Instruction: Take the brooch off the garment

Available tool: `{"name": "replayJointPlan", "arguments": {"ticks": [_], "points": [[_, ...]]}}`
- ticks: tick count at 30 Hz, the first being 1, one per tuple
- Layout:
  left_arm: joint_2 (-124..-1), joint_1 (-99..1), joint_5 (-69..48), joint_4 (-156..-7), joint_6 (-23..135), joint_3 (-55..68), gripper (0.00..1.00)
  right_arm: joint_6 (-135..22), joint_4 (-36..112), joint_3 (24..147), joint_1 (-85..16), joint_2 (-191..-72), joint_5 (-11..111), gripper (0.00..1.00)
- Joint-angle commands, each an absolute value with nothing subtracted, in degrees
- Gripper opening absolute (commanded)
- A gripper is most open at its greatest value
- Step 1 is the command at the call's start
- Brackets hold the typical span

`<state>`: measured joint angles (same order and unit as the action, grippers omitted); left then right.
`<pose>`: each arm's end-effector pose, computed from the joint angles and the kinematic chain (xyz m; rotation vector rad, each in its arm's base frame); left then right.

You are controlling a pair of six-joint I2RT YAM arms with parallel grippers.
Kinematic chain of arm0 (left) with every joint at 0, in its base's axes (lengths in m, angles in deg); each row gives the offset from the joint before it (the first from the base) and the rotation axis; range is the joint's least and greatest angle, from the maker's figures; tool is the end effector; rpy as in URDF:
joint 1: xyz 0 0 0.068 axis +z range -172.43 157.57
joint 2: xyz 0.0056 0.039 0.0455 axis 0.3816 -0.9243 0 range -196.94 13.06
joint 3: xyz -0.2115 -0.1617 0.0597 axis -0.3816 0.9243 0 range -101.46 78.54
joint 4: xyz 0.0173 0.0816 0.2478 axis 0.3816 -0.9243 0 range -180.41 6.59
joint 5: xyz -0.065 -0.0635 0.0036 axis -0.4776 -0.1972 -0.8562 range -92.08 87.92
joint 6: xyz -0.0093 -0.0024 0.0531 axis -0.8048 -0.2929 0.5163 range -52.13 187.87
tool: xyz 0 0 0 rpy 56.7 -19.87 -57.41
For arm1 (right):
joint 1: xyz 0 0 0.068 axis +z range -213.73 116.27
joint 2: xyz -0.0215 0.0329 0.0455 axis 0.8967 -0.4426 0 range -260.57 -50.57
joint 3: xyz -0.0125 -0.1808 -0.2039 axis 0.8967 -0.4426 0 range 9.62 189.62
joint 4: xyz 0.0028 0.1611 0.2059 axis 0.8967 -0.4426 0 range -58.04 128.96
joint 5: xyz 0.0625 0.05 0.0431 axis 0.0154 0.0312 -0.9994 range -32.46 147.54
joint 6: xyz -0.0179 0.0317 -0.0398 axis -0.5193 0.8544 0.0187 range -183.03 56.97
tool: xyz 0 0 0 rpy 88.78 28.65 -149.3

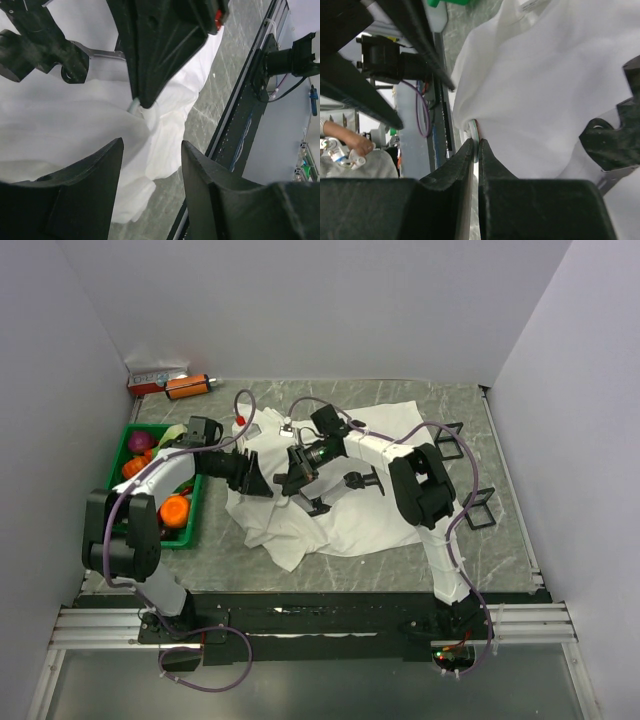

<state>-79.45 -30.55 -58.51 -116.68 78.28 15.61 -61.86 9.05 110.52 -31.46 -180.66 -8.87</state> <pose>0.3097 -0.0740 0.2250 0.6857 2.2937 -1.2619 0.3872 0.2830 0.1727 -1.0788 2.2311 1.7227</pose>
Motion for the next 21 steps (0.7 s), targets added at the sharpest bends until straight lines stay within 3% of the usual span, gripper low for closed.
{"name": "replayJointPlan", "arguments": {"ticks": [1,6,11,17,21], "points": [[-81.33,-30.96,-62.47,-115.84,84.48,13.06,0.55,-66.45,5.83,110.96,-30.95,-177.66,-11.45,0.03],[-80.28,-31.22,-59.04,-109.00,83.43,15.61,0.56,-70.75,2.75,112.19,-31.03,-178.19,-10.40,0.02],[-84.23,-32.18,-63.34,-112.92,86.93,13.78,0.60,-72.34,2.13,111.84,-30.77,-178.02,-11.01,0.02],[-91.52,-34.12,-68.26,-124.62,95.63,9.29,0.56,-73.57,1.25,111.57,-30.68,-177.75,-10.92,0.01],[-93.46,-34.21,-68.71,-125.07,96.43,9.28,0.47,-73.57,1.25,111.57,-30.68,-177.75,-10.92,0.01]]}}
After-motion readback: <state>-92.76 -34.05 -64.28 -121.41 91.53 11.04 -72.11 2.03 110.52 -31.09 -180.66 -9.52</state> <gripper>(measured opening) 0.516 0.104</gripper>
